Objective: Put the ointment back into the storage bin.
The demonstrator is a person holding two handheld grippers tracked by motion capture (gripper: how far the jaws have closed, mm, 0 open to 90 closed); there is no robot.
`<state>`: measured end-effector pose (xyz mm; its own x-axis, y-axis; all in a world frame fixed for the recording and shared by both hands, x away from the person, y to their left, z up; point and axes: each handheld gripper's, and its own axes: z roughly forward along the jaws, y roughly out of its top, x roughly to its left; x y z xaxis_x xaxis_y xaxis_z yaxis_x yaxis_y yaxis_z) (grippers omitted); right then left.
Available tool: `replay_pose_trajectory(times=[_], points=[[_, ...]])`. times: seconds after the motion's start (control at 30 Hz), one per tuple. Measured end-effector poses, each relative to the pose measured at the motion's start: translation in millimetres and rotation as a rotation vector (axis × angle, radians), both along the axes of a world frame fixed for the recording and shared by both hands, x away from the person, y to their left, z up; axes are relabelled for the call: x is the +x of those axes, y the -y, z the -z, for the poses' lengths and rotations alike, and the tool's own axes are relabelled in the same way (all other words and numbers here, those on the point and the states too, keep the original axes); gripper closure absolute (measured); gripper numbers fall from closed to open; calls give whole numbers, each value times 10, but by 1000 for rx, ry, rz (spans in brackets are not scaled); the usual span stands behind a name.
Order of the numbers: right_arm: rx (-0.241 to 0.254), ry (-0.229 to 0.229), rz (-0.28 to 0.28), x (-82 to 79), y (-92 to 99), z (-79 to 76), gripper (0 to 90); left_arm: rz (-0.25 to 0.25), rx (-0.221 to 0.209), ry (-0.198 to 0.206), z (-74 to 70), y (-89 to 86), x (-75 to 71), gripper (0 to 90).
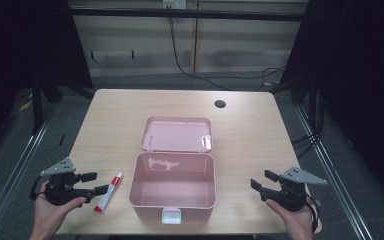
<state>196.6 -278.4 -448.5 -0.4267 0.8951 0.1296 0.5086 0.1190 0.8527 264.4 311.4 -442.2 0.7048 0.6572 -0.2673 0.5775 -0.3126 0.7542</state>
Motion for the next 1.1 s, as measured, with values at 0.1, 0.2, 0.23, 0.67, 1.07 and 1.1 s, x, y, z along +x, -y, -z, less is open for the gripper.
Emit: replay_pose_trajectory(times=[0.1,0.2,0.23,0.67,1.07,1.1], points=[[1,7,-3,-6,-20,-12,356,-4,-2,-2,-8,-8,3,273],[11,5,-8,-9,-34,-21,352,13,-11,-5,-25,-20,-9,370],[14,0,-6,-9,-35,-18,350,27,-16,5,-41,-20,-17,447],[13,-39,-16,21,-38,3,333,111,129,-6,-334,106,91,437],[21,-41,-52,31,-61,2,332,180,212,-172,-428,334,347,464],[18,-45,-52,27,-65,0,332,175,212,-186,-428,336,369,470]])
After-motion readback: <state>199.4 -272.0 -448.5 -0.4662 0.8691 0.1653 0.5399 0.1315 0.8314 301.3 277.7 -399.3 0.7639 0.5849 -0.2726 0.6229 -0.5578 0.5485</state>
